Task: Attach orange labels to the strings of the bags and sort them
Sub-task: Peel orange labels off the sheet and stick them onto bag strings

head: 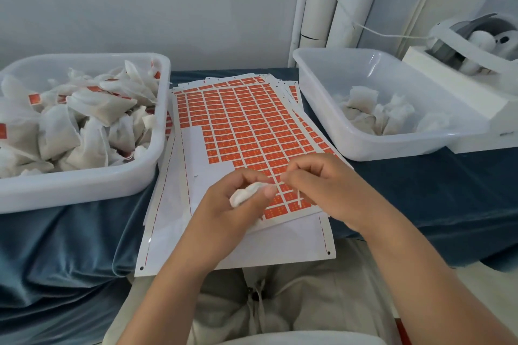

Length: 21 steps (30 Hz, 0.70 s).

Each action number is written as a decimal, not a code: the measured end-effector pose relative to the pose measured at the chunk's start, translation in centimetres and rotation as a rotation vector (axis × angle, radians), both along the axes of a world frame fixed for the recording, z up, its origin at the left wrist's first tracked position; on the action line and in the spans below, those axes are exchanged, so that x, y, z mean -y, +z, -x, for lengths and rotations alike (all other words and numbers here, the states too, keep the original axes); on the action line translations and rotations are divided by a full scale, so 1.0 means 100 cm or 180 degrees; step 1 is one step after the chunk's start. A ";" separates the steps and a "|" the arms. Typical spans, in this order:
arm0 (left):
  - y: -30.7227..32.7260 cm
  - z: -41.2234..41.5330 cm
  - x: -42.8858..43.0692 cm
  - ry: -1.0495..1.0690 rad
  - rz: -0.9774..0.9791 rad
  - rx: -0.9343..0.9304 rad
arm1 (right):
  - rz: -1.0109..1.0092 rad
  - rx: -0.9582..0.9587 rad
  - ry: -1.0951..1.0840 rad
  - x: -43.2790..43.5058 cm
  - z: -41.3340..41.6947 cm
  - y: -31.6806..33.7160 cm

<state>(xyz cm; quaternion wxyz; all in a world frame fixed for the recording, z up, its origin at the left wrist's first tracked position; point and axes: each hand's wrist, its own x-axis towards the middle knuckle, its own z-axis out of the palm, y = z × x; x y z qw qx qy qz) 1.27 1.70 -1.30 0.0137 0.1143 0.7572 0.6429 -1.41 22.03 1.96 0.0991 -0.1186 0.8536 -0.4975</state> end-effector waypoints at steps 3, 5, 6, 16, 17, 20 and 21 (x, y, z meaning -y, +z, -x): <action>-0.001 0.000 -0.001 -0.0027 0.0052 0.0020 | 0.1144 0.0965 0.0126 0.001 0.001 -0.001; 0.003 -0.002 -0.001 -0.0067 0.0097 -0.0023 | 0.2698 0.1912 0.0358 -0.004 0.004 0.003; 0.005 -0.003 -0.001 -0.0084 0.0041 -0.0021 | 0.3262 0.2271 0.0525 -0.007 0.006 0.005; 0.007 -0.005 0.002 -0.0142 0.0289 -0.0332 | 0.3824 0.2414 0.0574 0.000 -0.002 0.010; 0.006 -0.006 0.002 -0.0205 0.0395 -0.0383 | 0.3836 0.2399 0.0562 0.001 -0.003 0.009; 0.005 -0.007 0.002 -0.0329 0.0684 -0.0576 | 0.3792 0.2283 0.0552 0.007 -0.006 0.008; 0.004 -0.008 0.001 -0.0308 0.0770 -0.0692 | 0.3751 0.2230 0.0555 0.009 -0.006 0.008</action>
